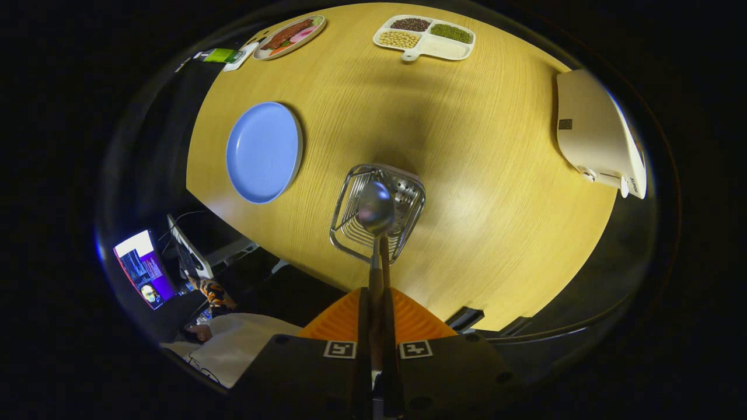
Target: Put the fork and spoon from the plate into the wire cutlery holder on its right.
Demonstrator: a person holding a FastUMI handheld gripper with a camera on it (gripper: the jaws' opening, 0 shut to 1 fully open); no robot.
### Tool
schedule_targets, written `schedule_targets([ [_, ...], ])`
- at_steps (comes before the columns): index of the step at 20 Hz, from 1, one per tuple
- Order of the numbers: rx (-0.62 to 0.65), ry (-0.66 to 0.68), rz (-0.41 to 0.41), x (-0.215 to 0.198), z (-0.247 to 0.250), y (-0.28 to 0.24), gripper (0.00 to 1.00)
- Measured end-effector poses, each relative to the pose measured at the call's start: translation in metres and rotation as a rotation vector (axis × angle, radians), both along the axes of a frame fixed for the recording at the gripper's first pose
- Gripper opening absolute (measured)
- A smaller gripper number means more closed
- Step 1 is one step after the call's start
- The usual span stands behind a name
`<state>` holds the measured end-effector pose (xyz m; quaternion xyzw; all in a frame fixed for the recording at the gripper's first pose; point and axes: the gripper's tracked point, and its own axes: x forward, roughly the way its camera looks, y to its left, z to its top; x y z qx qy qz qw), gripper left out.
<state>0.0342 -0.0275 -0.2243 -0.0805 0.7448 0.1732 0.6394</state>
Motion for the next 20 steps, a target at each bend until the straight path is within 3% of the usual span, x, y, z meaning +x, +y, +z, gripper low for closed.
schedule_targets([
  [2, 0.000, -0.018, 0.003, 0.005, 0.001, 0.000, 0.18],
  [3, 0.005, -0.032, 0.007, 0.007, 0.002, 0.000, 0.26],
  [4, 0.011, -0.046, 0.012, 0.006, 0.003, 0.000, 0.50],
  [7, 0.050, -0.091, 0.018, 0.003, 0.012, 0.006, 0.85],
  [8, 0.064, -0.111, 0.013, 0.002, 0.016, 0.008, 0.93],
  [11, 0.107, -0.201, 0.011, -0.001, 0.029, 0.016, 1.00],
  [20, 0.240, -0.545, -0.037, -0.026, 0.094, 0.038, 0.99],
])
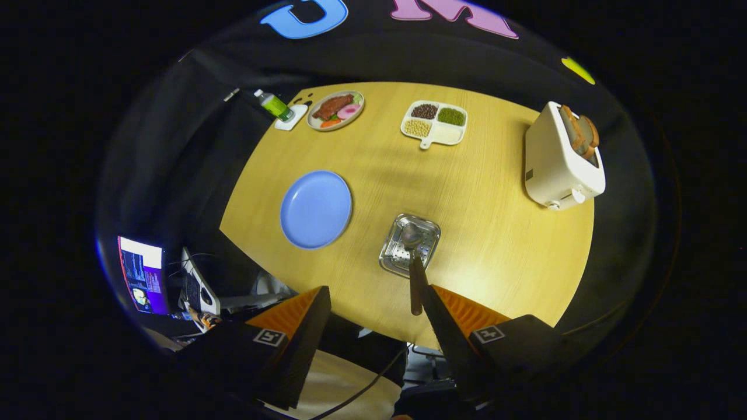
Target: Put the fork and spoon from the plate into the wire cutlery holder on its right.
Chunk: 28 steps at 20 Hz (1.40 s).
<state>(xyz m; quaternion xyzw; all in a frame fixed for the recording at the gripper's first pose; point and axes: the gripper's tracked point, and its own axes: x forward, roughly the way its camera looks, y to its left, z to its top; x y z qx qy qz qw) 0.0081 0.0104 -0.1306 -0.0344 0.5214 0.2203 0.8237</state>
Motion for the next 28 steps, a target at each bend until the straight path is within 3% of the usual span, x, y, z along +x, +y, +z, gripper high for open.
schedule_targets([
  [7, 0.082, -0.435, -0.105, 0.003, 0.073, 0.013, 1.00],
  [13, 0.090, -0.866, -0.237, 0.008, 0.175, 0.000, 0.99],
  [18, 0.162, -1.132, -0.305, -0.010, 0.251, -0.002, 0.99],
  [21, 0.138, -1.210, -0.277, -0.018, 0.260, 0.002, 0.99],
  [28, 0.142, -1.151, -0.238, -0.009, 0.244, 0.021, 0.98],
])
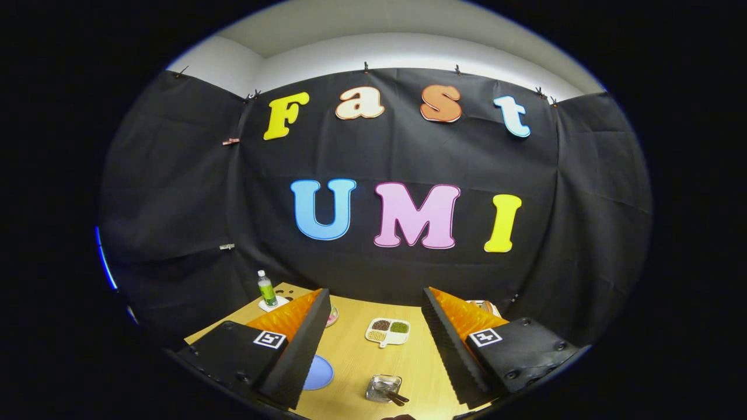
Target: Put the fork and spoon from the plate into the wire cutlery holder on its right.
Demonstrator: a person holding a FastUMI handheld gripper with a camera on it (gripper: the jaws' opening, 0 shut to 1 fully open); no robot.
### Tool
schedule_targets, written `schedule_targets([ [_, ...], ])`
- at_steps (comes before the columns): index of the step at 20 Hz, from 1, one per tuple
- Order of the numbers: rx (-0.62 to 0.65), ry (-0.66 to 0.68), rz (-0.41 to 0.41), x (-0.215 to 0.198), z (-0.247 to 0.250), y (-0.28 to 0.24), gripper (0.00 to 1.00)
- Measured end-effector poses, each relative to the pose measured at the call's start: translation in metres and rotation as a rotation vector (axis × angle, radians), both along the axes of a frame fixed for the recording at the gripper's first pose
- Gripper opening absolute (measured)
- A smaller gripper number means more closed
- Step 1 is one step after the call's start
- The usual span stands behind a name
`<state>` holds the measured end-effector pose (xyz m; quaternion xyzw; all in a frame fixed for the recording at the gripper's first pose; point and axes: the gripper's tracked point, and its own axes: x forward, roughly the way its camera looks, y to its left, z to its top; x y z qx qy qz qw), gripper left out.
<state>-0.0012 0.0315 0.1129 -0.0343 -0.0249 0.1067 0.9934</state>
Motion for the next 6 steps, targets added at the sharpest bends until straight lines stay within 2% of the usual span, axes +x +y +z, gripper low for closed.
schedule_targets([
  [6, -0.020, -0.004, -0.003, 0.0113, -0.0035, 0.0078, 0.96],
])
